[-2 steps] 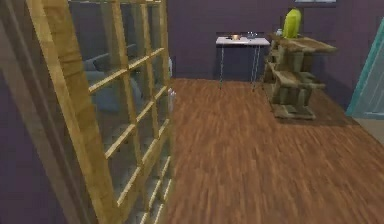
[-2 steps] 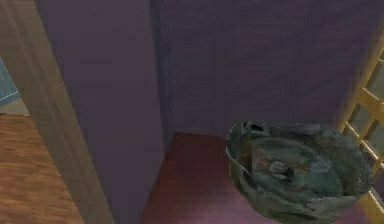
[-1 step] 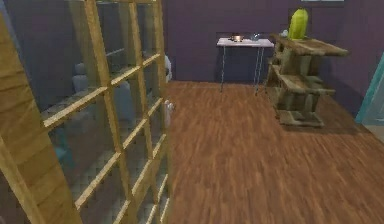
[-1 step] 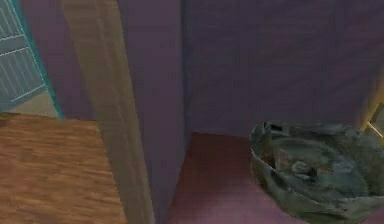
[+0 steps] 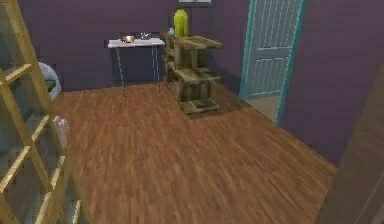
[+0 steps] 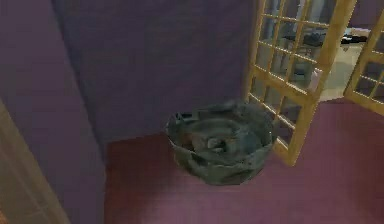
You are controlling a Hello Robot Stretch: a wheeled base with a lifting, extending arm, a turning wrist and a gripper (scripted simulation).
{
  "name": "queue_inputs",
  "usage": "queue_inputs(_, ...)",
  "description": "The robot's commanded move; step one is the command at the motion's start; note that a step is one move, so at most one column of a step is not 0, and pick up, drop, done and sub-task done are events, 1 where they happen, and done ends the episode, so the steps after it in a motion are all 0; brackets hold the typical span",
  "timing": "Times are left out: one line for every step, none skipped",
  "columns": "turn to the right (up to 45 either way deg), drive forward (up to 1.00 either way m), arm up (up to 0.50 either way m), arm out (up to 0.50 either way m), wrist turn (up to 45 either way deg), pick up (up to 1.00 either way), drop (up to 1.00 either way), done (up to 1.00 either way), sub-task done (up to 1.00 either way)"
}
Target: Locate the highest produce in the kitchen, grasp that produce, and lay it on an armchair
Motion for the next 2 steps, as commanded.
queue_inputs(0.0, 0.45, 0.0, 0.0, 0.0, 0.0, 0.0, 0.0, 0.0)
queue_inputs(18.0, 0.0, 0.0, 0.0, 0.0, 0.0, 0.0, 0.0, 0.0)
